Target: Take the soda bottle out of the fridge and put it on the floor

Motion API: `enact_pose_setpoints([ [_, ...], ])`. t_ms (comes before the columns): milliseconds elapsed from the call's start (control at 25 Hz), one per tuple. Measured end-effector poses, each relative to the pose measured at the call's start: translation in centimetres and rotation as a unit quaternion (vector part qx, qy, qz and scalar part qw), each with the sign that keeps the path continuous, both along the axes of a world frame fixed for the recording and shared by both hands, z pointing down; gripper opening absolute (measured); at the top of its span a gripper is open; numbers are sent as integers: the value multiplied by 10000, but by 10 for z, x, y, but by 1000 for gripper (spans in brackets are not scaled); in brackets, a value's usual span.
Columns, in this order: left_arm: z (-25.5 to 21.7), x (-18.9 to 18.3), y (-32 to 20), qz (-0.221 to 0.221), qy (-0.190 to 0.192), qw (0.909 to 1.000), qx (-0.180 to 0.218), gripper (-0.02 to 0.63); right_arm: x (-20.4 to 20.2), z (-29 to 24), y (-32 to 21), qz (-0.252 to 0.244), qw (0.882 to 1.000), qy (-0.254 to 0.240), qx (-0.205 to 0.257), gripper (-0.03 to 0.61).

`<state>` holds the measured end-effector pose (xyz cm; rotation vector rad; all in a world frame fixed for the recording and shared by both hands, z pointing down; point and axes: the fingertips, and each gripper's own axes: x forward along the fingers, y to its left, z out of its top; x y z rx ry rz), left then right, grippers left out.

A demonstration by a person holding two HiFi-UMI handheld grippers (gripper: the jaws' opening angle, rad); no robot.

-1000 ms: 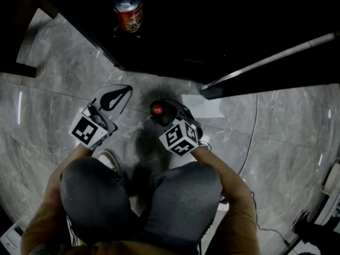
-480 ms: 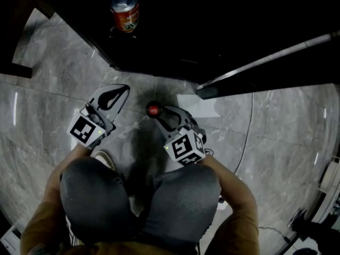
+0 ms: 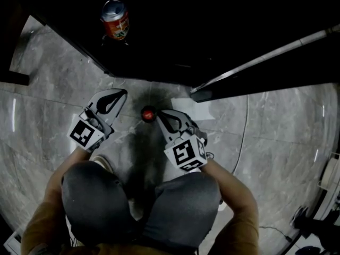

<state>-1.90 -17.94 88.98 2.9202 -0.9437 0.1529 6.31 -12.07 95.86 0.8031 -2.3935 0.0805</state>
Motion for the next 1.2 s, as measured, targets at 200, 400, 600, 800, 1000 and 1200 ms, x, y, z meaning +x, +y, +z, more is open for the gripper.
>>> enact_pose_setpoints([
  [200, -12, 7, -5, 97, -1, 9999, 105, -5, 6, -14, -24, 150, 9997, -24, 167, 2],
  [400, -34, 11, -11, 194, 2, 9994, 279, -5, 0, -34, -46, 223, 9990, -114, 365, 0],
  [600, -46, 9, -23, -47, -49, 9992, 383, -5, -17, -45, -61, 347, 9985, -272, 336, 0],
  [800, -59, 18, -19, 63, 32, 9994, 324, -5, -30, -66, -65, 246, 9981, -207, 518, 0],
  [1000, -100, 17, -11, 10, 40, 9999, 147, -5, -45, -140, -72, 432, 9957, -720, 385, 0],
  [1200, -142, 23, -11, -174, 116, 9998, 73, -5, -52, -194, -62, 551, 9935, -875, 485, 0],
])
